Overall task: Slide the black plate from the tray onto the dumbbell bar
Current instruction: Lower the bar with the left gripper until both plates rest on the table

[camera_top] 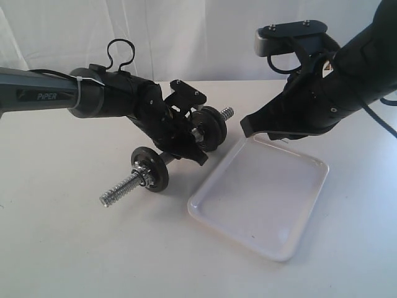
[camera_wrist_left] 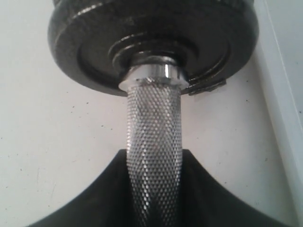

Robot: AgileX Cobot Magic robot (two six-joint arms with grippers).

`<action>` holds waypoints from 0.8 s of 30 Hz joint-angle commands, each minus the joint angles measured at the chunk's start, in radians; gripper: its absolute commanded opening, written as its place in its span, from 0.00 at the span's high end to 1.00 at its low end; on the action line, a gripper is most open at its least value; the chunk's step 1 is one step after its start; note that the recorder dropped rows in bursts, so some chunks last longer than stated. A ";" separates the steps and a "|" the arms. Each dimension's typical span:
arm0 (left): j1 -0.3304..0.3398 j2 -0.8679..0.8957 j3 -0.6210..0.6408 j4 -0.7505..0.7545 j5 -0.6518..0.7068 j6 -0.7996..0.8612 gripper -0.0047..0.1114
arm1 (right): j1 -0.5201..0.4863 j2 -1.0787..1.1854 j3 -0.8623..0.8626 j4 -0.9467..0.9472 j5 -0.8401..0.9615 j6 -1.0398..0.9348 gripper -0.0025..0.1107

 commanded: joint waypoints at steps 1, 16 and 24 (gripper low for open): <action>-0.005 -0.061 -0.038 -0.018 -0.110 -0.010 0.96 | -0.005 -0.009 0.003 -0.008 -0.008 -0.002 0.98; -0.005 -0.061 -0.038 -0.018 -0.100 -0.010 0.96 | -0.005 -0.009 0.003 -0.008 -0.008 -0.002 0.98; -0.005 -0.059 -0.038 -0.018 -0.078 -0.010 0.96 | -0.005 -0.009 0.003 -0.008 -0.008 -0.002 0.98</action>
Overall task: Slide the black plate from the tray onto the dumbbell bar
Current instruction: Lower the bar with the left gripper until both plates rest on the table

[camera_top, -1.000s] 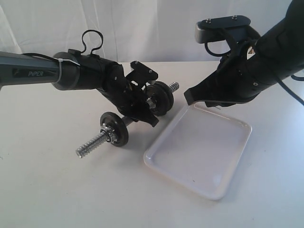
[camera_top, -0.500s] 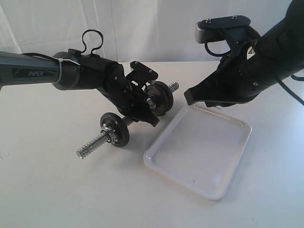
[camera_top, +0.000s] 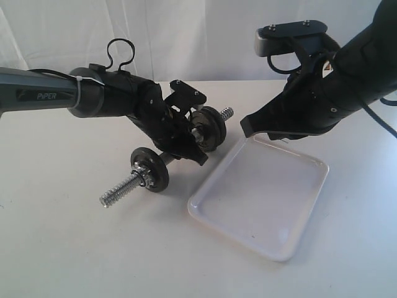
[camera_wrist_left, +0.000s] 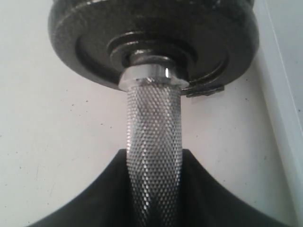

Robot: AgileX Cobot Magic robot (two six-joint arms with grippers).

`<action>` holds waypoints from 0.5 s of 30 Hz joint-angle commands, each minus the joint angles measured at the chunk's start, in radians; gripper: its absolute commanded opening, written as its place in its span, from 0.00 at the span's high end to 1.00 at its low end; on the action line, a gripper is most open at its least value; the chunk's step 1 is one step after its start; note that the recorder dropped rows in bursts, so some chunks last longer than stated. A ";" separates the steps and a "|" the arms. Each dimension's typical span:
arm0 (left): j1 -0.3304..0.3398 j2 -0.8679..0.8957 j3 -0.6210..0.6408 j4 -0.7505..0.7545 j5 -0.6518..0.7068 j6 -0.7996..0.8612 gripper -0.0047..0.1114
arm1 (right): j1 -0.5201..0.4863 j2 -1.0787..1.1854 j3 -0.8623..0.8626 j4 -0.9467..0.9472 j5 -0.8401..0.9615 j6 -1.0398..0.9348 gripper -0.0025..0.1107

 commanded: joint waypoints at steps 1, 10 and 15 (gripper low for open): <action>-0.005 -0.056 -0.037 -0.018 -0.079 -0.007 0.96 | -0.005 -0.009 0.003 -0.008 -0.008 -0.002 0.98; -0.003 -0.024 -0.037 -0.018 -0.049 -0.010 0.96 | -0.005 -0.009 0.003 -0.008 -0.008 -0.002 0.98; -0.003 -0.011 -0.037 -0.018 -0.034 -0.012 0.96 | -0.005 -0.009 0.003 -0.008 -0.008 -0.002 0.98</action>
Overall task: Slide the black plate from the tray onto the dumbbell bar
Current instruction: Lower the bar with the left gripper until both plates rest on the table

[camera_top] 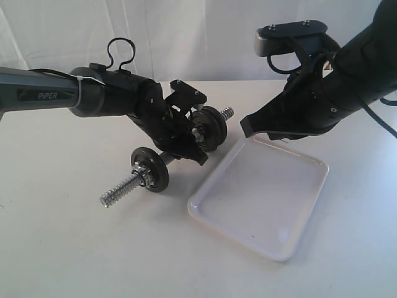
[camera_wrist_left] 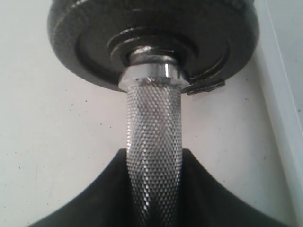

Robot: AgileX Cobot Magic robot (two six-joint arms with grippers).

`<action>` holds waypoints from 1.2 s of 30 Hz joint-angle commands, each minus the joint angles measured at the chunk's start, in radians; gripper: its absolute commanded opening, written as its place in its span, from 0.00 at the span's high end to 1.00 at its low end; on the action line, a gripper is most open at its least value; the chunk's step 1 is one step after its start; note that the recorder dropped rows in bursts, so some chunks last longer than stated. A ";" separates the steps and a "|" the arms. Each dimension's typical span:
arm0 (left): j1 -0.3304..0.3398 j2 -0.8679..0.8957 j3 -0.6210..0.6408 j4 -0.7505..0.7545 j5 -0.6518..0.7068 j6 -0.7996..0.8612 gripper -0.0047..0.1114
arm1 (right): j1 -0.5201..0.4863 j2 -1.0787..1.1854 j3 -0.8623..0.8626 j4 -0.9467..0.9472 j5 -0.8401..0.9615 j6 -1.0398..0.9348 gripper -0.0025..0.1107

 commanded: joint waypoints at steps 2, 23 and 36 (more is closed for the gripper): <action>-0.003 -0.014 -0.028 -0.018 -0.039 -0.010 0.96 | -0.005 -0.009 0.003 -0.008 -0.008 -0.002 0.98; -0.003 0.018 -0.028 -0.022 0.048 -0.012 0.96 | -0.005 -0.009 0.003 -0.008 -0.008 -0.002 0.98; -0.003 0.066 -0.028 -0.022 0.060 -0.012 0.70 | -0.005 -0.009 0.003 -0.008 -0.010 -0.002 0.98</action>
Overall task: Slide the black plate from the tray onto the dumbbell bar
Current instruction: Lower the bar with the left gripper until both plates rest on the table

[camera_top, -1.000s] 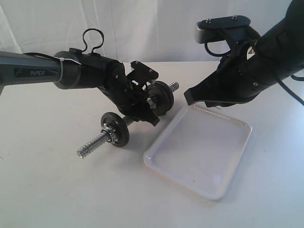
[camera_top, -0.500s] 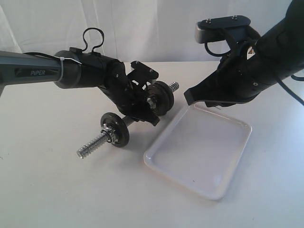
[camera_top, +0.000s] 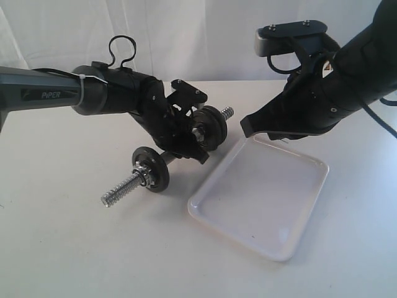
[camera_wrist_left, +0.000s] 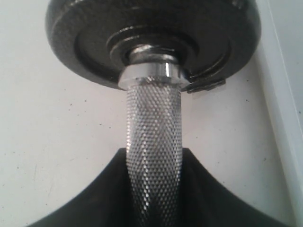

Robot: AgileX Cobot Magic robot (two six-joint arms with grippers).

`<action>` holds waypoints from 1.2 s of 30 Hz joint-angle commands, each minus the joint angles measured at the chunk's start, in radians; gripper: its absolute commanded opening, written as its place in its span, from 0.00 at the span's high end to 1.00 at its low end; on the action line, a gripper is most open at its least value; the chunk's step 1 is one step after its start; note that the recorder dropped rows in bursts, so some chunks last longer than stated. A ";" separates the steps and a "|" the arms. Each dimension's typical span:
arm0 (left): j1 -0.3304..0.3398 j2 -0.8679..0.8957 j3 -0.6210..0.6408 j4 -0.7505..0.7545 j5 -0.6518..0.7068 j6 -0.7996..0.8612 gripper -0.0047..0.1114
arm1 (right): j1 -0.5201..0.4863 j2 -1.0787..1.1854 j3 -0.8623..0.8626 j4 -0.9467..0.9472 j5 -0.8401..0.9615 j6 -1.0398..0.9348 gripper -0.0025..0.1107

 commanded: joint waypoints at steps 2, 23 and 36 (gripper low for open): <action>-0.003 0.044 0.004 -0.010 0.021 -0.008 0.65 | -0.005 -0.009 0.003 -0.008 -0.010 -0.002 0.98; -0.003 0.051 0.004 -0.010 0.018 -0.008 0.64 | -0.005 -0.009 0.003 -0.008 -0.008 -0.002 0.98; -0.003 0.051 0.002 -0.010 -0.001 -0.006 0.61 | -0.005 -0.009 0.003 -0.008 -0.008 -0.002 0.98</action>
